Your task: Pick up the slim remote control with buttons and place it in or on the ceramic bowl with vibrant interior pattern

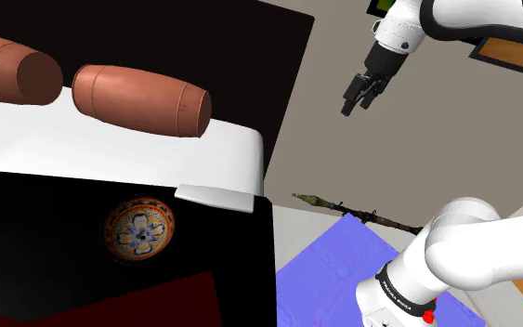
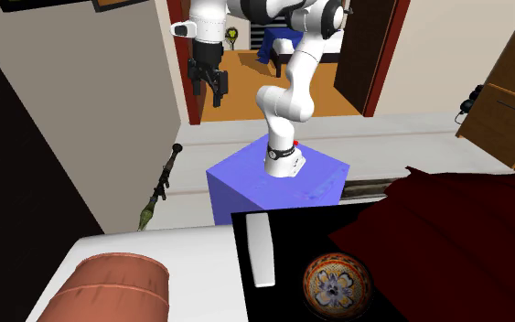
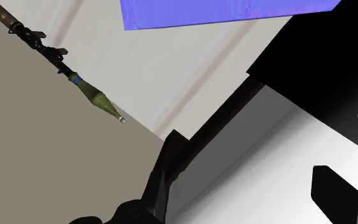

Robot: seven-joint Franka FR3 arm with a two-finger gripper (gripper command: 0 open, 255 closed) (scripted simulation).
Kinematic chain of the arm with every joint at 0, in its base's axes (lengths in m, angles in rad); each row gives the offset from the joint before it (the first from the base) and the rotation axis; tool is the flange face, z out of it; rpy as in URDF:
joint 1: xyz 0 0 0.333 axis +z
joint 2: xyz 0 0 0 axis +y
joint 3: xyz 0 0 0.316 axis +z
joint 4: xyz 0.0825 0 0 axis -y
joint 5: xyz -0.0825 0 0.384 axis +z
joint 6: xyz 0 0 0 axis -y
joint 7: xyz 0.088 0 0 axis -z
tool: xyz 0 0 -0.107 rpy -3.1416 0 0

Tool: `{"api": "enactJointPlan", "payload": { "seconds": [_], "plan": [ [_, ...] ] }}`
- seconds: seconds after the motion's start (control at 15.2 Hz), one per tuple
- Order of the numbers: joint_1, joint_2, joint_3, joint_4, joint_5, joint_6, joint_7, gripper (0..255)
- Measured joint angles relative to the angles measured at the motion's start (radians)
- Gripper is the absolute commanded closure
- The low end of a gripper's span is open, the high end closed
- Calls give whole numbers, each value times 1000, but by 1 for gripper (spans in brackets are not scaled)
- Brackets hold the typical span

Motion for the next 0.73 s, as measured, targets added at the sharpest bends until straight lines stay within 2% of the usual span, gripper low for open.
{"api": "enactJointPlan", "payload": {
  "seconds": [0.2,0.73],
  "plan": [
    [15,32,7,0,7,27,-9,0],
    [109,219,53,-8,49,192,-72,0]
  ]
}}
